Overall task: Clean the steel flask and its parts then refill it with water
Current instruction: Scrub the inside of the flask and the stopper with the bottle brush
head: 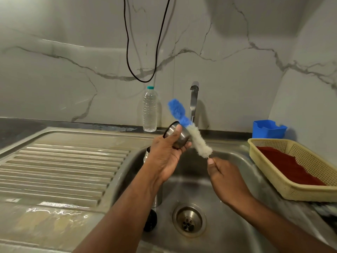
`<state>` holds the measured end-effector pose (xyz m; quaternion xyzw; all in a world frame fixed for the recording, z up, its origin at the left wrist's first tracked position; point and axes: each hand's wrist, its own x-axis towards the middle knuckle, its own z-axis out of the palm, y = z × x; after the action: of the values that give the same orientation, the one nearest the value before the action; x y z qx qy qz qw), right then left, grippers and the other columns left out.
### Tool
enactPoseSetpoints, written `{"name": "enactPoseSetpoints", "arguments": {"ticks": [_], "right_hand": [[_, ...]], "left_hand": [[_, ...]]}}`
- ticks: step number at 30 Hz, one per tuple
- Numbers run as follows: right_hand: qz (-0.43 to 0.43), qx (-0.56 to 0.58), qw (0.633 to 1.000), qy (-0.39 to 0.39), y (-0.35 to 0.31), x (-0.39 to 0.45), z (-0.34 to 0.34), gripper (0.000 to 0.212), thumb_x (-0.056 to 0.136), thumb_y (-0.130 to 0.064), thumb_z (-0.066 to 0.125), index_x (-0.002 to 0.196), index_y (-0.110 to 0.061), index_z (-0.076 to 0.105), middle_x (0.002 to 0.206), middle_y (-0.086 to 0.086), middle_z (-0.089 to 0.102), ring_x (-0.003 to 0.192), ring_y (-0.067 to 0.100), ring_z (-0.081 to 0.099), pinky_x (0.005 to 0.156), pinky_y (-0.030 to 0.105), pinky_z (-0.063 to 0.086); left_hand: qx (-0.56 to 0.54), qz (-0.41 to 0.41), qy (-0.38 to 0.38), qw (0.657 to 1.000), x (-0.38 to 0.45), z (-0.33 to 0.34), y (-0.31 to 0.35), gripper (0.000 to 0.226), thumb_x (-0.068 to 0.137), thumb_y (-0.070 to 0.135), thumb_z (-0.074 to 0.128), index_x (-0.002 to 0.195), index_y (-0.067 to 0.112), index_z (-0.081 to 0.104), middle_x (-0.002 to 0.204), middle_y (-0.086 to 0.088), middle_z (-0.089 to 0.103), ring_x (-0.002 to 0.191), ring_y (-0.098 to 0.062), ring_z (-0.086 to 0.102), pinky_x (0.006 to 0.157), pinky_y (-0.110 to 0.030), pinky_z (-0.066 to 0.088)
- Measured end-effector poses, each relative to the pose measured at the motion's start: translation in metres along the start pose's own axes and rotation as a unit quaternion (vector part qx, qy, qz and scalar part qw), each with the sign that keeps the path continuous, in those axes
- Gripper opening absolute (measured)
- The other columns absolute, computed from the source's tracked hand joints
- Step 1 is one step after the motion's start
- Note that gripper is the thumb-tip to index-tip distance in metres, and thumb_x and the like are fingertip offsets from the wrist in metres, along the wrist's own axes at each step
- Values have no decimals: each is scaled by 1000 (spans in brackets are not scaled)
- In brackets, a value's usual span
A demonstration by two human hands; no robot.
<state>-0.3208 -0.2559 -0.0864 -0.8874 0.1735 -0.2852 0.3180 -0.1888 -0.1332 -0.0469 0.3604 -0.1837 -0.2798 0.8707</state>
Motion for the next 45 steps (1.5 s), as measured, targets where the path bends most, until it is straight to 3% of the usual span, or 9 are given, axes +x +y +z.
{"name": "enactPoseSetpoints", "arguments": {"ticks": [4,8,13,16,20,26,36,40,45], "right_hand": [[-43,9,999,19,-4,-2,-1,38,109,-30,42,73,-28,51,61,-6,51,57,6,53,53,24,39],[28,12,999,-13,0,1,-2,39,111,-28,40,75,-21,54,67,-1,54,61,11,51,61,34,43],[-24,32,999,29,-2,0,-1,38,110,-27,43,73,-26,51,60,-6,50,54,6,50,51,22,38],[10,25,1000,12,0,1,0,39,110,-27,41,74,-23,53,63,-3,52,55,7,49,57,32,43],[-72,-5,996,44,-2,-3,0,36,107,-35,39,74,-28,52,59,-4,52,55,11,53,52,34,43],[-37,-30,999,24,1,-1,-1,37,109,-34,39,75,-27,51,63,-4,53,56,10,52,54,31,45],[-45,-4,998,33,0,-2,1,37,109,-30,42,74,-29,50,62,-7,52,55,7,51,52,26,42],[10,-31,999,-11,4,-1,3,38,110,-32,40,76,-23,54,67,-1,57,61,11,55,62,38,50],[4,33,999,32,0,0,2,39,110,-27,43,73,-23,51,63,-4,51,53,4,47,52,21,37]], "left_hand": [[-1,3,-23,1000,2,-3,3,33,84,12,71,116,2,69,123,-17,73,113,-29,69,104,-48,54],[12,14,-22,1000,-1,0,2,48,80,6,73,126,-2,63,130,-23,69,118,-33,69,105,-48,55],[-24,24,0,999,0,1,4,44,79,5,70,121,-4,63,132,-24,68,124,-35,65,108,-50,53],[-39,2,-1,999,0,3,1,26,92,1,62,118,0,64,124,-20,72,117,-31,69,108,-50,52],[-59,-2,-7,998,1,4,-1,20,101,1,50,114,4,66,107,-11,78,98,-22,74,101,-44,53],[-99,-1,2,995,-2,4,4,36,87,10,66,123,3,64,122,-17,74,113,-29,70,99,-41,55],[-72,4,-3,997,1,7,4,34,81,16,71,113,5,70,114,-12,77,105,-22,75,84,-34,62],[-61,-9,-8,998,1,5,3,37,83,16,71,117,3,67,115,-15,76,112,-26,70,93,-36,58],[-71,6,19,997,0,3,8,47,86,14,70,131,1,60,127,-18,69,111,-25,69,100,-38,55]]}}
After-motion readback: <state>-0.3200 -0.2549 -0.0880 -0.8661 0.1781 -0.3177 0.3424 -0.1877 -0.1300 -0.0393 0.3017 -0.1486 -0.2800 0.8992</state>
